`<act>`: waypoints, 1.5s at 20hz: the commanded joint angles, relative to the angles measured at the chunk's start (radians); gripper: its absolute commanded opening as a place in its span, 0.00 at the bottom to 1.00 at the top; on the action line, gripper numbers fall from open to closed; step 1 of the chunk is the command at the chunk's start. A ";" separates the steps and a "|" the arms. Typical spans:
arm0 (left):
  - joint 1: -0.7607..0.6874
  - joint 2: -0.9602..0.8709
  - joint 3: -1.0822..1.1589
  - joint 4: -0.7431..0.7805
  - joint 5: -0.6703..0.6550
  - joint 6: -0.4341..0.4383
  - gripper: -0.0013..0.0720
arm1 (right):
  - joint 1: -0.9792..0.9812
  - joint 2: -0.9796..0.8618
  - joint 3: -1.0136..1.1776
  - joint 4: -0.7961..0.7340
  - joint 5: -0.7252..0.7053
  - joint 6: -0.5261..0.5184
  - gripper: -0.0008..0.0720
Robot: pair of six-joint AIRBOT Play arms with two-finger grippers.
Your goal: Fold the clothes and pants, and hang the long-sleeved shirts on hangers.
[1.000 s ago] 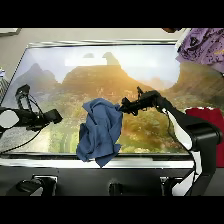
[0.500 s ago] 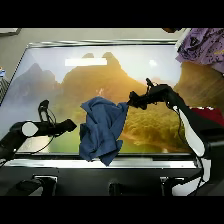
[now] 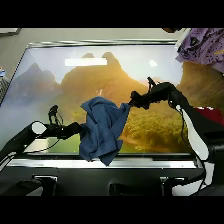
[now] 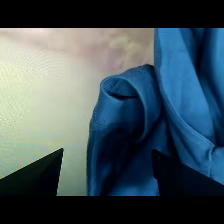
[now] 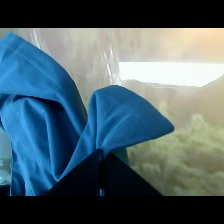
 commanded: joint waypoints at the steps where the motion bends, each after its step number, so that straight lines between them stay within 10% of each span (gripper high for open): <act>1: 0.001 -0.056 -0.002 -0.064 -0.009 0.035 0.62 | -0.001 0.028 0.001 -0.038 0.023 0.037 0.04; 7: -0.047 -0.138 0.000 -0.092 0.000 0.061 0.05 | -0.001 0.098 0.001 -0.091 0.028 0.050 0.04; 22: 0.459 0.347 0.957 0.253 -0.455 -0.060 0.05 | -0.002 0.622 0.528 -0.708 0.015 0.134 0.04; 30: 0.520 0.597 1.014 0.438 -0.492 -0.221 0.05 | -0.001 0.911 0.547 -0.778 -0.105 0.232 0.04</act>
